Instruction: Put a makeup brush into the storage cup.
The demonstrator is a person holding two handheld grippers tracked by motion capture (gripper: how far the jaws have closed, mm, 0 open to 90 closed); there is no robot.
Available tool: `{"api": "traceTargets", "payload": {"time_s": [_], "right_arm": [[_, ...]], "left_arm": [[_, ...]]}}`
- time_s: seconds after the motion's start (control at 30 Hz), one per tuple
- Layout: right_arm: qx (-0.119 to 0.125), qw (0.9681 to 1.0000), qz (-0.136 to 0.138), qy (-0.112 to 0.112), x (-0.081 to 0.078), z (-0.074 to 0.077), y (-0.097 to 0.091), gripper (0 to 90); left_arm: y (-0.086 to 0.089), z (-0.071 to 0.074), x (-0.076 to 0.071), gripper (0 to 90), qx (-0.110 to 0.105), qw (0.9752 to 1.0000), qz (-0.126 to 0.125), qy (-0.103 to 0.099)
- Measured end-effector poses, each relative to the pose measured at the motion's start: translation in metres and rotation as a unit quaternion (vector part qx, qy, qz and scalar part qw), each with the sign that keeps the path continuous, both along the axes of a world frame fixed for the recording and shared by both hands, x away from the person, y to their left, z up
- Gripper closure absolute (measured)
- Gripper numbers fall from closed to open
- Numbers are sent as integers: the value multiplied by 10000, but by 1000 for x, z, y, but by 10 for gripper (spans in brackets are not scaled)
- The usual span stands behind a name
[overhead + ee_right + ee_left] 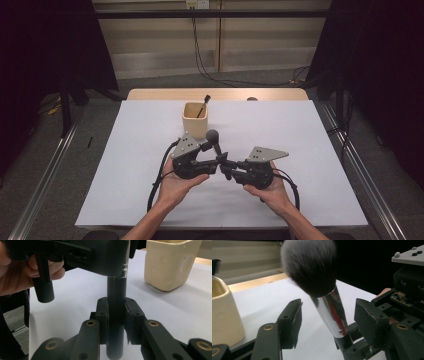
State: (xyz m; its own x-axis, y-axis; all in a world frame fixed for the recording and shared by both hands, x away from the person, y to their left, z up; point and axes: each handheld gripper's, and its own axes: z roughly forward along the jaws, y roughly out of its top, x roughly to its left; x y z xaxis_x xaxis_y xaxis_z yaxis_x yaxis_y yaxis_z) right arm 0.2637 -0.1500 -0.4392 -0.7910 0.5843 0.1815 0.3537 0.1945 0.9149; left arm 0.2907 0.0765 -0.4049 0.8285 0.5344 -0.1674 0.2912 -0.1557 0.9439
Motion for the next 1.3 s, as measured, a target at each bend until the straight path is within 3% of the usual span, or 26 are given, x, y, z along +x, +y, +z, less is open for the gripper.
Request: {"api": "traceTargets", "payload": {"time_s": [0.23, 0.37, 0.8, 0.9, 1.17, 1.3], "right_arm": [[5, 10000, 3, 3, 1, 0, 0, 757], [-2, 10000, 23, 8, 0, -1, 0, 757], [65, 10000, 17, 64, 1, -3, 1, 755], [126, 9999, 10, 98, 2, -3, 1, 753], [204, 9997, -51, 142, 3, -4, 1, 728], [278, 9994, -72, 182, 3, -3, -1, 673]], "left_arm": [[0, -1, 0, 590, -92, 9999, -98, 98], [1, -2, 1, 636, -166, 9997, -33, 176], [0, -3, 2, 674, -309, 9992, -132, 235], [-2, -3, 1, 684, -281, 9993, -205, 103], [-3, -1, -2, 703, -230, 9994, -275, 13], [-4, -1, -2, 705, -164, 9993, -326, -67]]}}
